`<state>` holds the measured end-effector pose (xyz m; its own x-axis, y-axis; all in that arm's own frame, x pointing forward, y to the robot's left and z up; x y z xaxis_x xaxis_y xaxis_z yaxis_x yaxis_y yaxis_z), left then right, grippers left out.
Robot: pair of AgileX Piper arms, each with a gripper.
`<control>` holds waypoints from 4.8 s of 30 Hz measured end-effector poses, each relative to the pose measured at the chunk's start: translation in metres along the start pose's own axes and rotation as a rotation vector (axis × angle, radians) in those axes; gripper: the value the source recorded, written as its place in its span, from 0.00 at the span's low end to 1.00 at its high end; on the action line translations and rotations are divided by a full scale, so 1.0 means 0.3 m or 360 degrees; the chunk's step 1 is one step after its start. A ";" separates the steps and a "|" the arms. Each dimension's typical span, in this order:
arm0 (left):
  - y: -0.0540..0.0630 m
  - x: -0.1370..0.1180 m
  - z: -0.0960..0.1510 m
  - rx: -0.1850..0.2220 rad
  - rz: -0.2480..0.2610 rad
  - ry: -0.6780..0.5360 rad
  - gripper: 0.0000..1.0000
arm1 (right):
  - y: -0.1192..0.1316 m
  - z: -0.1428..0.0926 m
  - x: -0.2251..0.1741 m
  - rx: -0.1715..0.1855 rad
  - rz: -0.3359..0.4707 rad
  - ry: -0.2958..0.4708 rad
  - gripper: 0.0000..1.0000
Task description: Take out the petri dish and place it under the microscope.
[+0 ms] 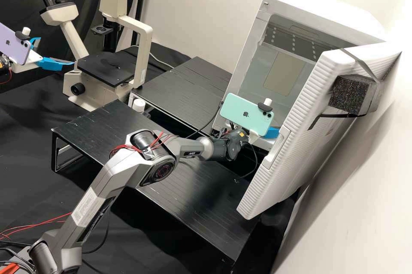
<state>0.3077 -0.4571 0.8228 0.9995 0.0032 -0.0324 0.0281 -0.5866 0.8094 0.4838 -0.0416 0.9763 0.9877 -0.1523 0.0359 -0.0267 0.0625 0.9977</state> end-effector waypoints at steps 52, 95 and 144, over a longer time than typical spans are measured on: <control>0.000 0.000 0.000 0.0000 0.0000 0.0000 1.00 | -0.019 0.016 0.005 0.0098 0.0004 -0.0029 0.00; 0.000 0.000 0.000 0.0000 0.0000 0.0000 1.00 | 0.012 0.031 -0.298 0.0215 0.0139 0.0004 0.00; 0.000 0.000 0.000 0.0000 0.0000 0.0000 1.00 | -0.301 -0.199 -0.916 0.0180 0.0070 0.0775 0.00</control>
<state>0.3077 -0.4571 0.8228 0.9995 0.0032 -0.0324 0.0281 -0.5866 0.8094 0.2241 0.0535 0.8730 0.9418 0.3279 0.0740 -0.0599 -0.0529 0.9968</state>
